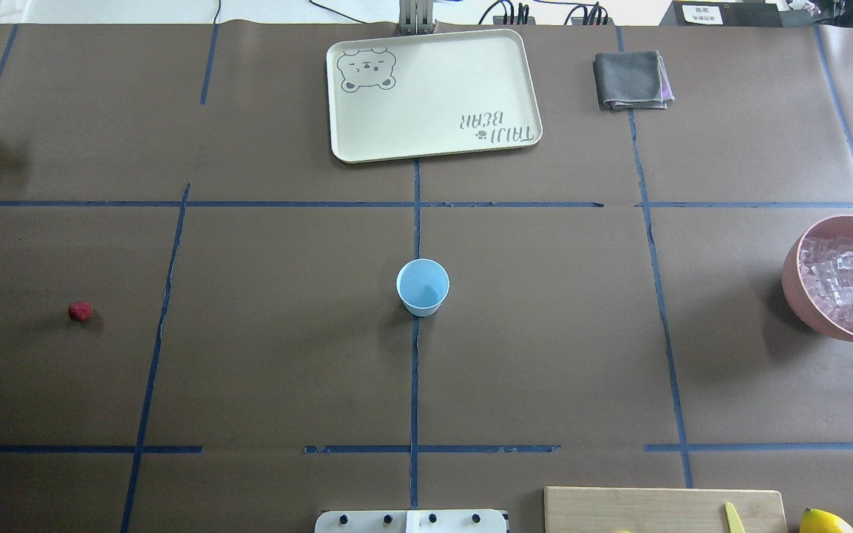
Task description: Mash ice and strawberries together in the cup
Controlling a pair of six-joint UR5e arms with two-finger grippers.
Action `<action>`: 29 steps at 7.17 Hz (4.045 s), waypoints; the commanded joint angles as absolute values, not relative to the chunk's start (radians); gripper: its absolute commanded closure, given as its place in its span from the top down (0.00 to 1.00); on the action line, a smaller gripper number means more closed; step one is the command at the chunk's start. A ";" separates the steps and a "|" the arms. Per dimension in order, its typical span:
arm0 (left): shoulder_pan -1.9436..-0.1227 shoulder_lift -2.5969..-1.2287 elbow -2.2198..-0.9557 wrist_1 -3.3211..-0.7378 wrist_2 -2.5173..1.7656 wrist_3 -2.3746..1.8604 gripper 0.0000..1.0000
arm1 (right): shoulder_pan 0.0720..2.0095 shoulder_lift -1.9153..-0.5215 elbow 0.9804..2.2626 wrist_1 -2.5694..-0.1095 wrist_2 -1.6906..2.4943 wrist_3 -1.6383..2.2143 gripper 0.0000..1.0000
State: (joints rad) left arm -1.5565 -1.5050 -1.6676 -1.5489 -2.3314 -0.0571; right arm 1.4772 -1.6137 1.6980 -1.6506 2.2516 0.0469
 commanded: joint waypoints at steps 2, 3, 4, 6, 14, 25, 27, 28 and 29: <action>-1.549 -1.485 -1.693 -1.566 -2.339 -0.043 1.00 | 1.477 -1.614 1.703 -1.651 2.281 0.049 1.00; -1.549 -1.482 -1.697 -1.566 -2.339 -0.043 1.00 | 1.477 -1.614 1.703 -1.651 2.284 0.048 1.00; -1.549 -1.482 -1.697 -1.569 -2.338 -0.043 1.00 | 1.477 -1.614 1.701 -1.649 2.289 0.048 1.00; -1.549 -1.479 -1.698 -1.577 -2.339 -0.043 1.00 | 1.471 -1.615 1.707 -1.649 2.309 0.048 1.00; -1.549 -1.465 -1.700 -1.578 -2.339 -0.041 1.00 | 1.361 -1.666 1.772 -1.488 2.355 0.290 0.99; -1.548 -1.439 -1.713 -1.580 -2.339 -0.043 1.00 | 1.081 -1.787 1.799 -1.091 2.278 0.943 0.95; -1.548 -1.439 -1.712 -1.578 -2.339 -0.043 1.00 | 1.077 -1.789 1.795 -1.094 2.264 0.946 0.90; -1.548 -1.439 -1.713 -1.578 -2.339 -0.043 1.00 | 1.065 -1.787 1.793 -1.097 2.246 0.948 0.89; -1.548 -1.439 -1.713 -1.578 -2.339 -0.043 1.00 | 1.051 -1.781 1.789 -1.098 2.229 0.948 0.87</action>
